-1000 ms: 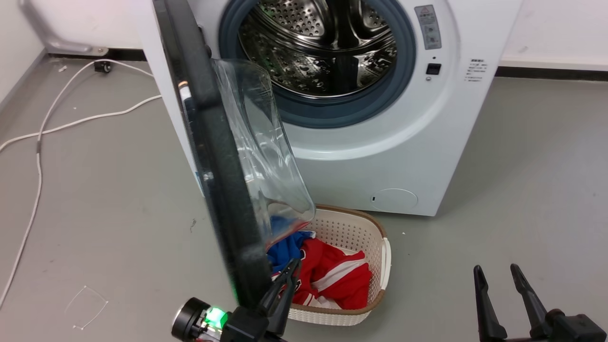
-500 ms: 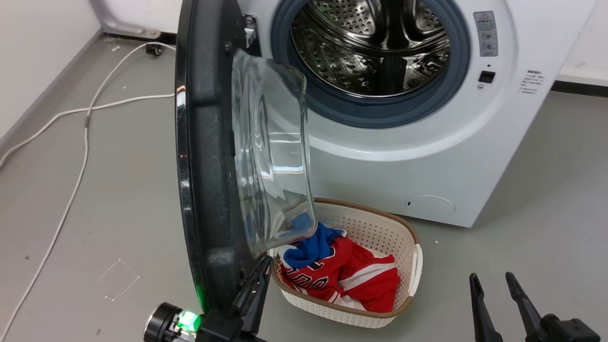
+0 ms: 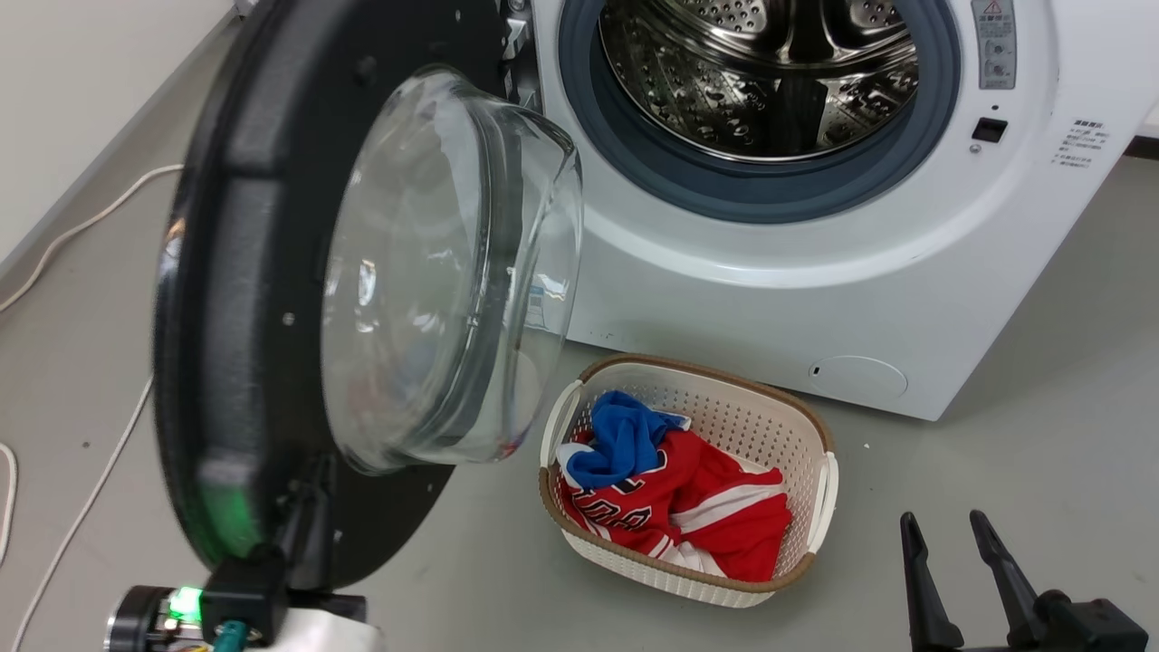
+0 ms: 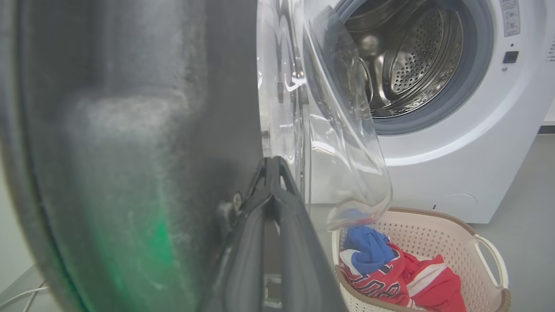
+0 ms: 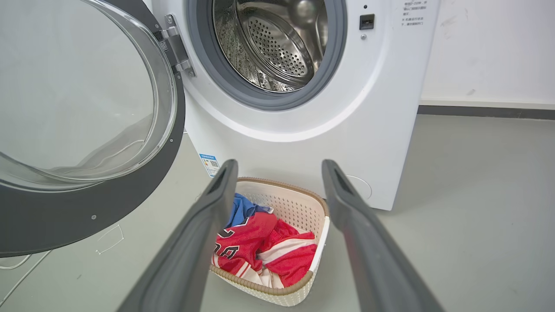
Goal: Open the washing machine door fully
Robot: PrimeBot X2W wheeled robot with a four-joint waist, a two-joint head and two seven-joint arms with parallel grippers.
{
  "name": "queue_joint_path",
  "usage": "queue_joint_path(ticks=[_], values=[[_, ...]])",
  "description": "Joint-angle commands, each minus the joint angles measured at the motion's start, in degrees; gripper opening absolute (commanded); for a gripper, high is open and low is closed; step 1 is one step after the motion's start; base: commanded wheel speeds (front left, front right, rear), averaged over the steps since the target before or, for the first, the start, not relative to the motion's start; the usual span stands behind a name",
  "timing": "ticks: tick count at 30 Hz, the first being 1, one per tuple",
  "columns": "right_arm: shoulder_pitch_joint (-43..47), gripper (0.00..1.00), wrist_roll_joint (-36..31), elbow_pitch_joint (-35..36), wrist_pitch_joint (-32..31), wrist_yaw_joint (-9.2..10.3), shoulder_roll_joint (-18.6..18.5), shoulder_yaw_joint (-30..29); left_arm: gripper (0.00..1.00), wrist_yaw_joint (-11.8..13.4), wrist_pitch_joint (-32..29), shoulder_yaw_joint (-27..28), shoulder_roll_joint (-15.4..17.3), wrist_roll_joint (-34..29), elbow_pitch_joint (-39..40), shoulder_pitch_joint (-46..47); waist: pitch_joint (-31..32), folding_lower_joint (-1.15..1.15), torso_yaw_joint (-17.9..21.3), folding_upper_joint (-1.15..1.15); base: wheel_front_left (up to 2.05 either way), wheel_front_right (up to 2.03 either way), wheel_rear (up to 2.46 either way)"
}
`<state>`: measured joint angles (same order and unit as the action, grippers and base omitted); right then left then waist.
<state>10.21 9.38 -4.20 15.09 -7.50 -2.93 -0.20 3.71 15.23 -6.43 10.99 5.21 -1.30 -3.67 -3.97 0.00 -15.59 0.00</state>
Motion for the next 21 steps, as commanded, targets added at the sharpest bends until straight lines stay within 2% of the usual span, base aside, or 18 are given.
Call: queue_joint_path(ticks=[1, 12, 21], values=[[-1.21, 1.00, -0.44, 0.24, 0.10, 0.01, 0.10, -0.07, 0.00, 0.27, -0.14, 2.01, 0.67, 0.30, -1.13, 1.26, -0.79, 0.00, -0.15, 0.00, 0.00, 0.00, 0.00], [-3.80, 1.00, -2.67, 1.13, 0.10, 0.01, 0.10, -0.88, 0.00, 0.17, -0.14, 15.66, -1.40, 2.49, -5.65, 7.10, -6.15, 0.00, 0.41, 0.00, 0.00, 0.00, 0.00], [-5.94, 1.00, -3.95, 1.59, 0.10, 0.01, 0.10, -0.88, 0.00, -0.34, -0.13, 24.48, -2.75, 2.15, -7.21, 11.98, -9.78, 0.00, 1.09, 0.00, 0.00, 0.00, 0.00]])
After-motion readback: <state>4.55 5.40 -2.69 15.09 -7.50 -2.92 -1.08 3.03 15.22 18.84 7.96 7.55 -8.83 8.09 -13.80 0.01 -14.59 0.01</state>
